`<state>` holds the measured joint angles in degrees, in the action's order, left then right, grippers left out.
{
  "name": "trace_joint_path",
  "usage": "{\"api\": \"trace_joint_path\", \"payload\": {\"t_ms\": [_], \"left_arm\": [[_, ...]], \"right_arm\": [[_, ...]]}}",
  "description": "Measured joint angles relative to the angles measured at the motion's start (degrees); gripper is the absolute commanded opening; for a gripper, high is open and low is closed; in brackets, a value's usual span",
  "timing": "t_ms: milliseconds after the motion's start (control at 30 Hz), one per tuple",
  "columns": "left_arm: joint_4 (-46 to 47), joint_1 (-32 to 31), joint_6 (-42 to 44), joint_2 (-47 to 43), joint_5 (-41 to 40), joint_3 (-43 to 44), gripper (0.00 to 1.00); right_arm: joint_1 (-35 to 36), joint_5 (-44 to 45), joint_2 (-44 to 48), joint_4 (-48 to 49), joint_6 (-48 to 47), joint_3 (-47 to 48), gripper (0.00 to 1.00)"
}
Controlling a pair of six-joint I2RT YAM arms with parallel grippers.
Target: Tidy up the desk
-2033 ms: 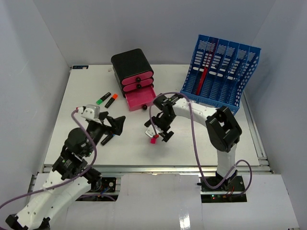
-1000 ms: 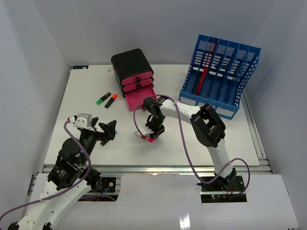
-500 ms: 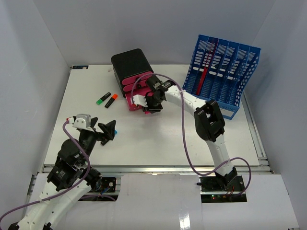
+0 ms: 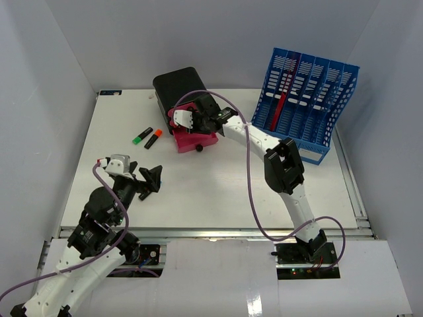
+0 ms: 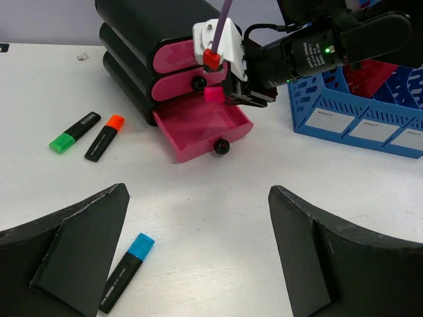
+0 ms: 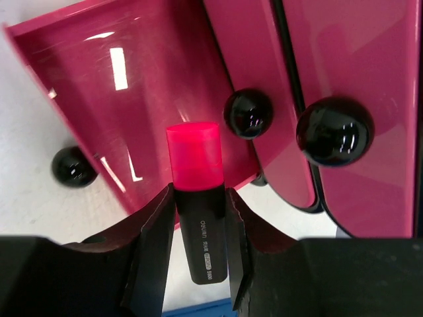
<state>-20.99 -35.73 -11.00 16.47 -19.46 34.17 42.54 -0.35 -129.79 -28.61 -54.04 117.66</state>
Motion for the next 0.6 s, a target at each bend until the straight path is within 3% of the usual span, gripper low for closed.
{"api": "trace_joint_path", "payload": {"t_ms": [300,600], "left_arm": [[0.00,0.00,0.02,1.99,0.43,0.00,0.98],[0.04,0.00,0.02,3.72,1.69,-0.02,0.98]], "right_arm": [[0.09,-0.14,-4.93,3.41,0.45,1.06,0.69],[-0.20,-6.29,-1.02,3.47,5.29,-2.93,0.70]]}}
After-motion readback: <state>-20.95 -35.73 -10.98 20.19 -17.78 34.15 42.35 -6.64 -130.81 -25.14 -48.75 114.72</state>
